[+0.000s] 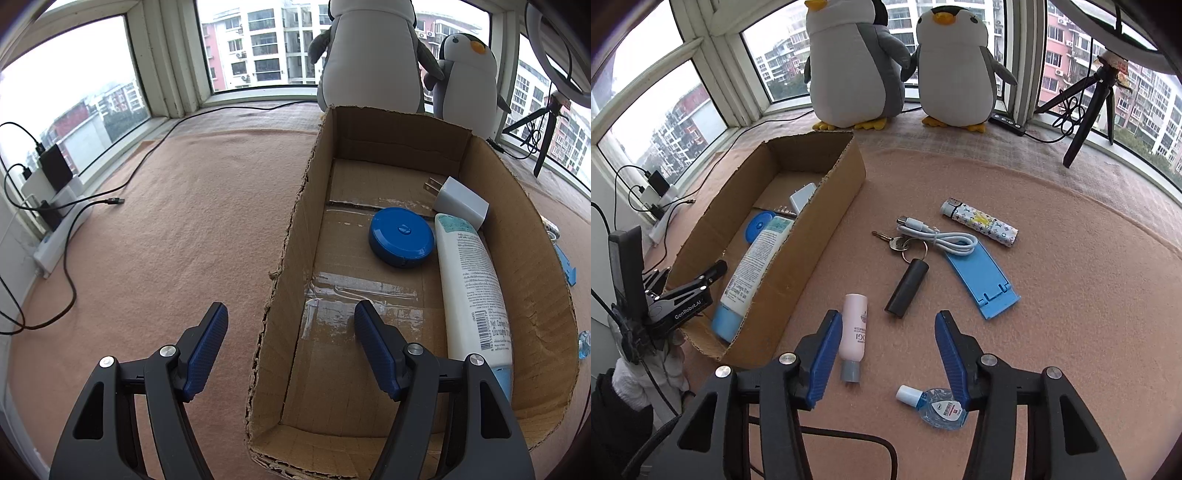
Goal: Organize rigid objects
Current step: 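Move the right tool back to the pink small bottle, then grasp the pink bottle with the right gripper and lift it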
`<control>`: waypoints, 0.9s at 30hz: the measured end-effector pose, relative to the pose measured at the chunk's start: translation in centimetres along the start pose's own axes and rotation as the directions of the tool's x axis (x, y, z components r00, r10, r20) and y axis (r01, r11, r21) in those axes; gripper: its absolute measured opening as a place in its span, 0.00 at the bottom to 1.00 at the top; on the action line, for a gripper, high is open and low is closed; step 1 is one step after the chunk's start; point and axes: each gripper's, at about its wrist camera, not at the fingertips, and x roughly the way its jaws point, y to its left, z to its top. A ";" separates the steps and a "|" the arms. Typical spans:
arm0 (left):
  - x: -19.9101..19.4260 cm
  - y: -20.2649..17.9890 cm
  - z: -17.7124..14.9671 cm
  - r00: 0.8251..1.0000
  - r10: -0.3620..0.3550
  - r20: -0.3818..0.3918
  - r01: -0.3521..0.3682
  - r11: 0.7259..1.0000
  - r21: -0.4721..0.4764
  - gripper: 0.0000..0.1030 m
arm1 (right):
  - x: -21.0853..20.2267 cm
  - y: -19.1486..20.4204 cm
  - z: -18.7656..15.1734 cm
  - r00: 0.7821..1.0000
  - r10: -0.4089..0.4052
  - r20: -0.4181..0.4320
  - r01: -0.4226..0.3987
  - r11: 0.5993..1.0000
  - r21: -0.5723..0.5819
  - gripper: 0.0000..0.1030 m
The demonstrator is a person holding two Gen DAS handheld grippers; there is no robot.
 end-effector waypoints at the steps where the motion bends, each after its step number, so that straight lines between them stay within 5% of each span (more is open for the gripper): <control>1: 0.0 0.0 0.0 1.000 0.000 0.000 0.000 1.000 0.000 0.69 | 0.4 0.2 -0.1 1.000 0.003 -0.010 -0.003 1.000 -0.004 0.43; 18: 0.0 0.0 0.0 1.000 -0.001 0.000 0.001 1.000 0.000 0.69 | 4.8 2.2 -0.9 0.993 -0.006 -0.118 0.000 0.999 -0.053 0.33; 27: 0.0 0.1 0.0 1.000 -0.002 0.000 0.002 1.000 0.000 0.69 | 5.5 2.7 -0.9 0.990 -0.052 -0.128 0.039 0.995 -0.097 0.19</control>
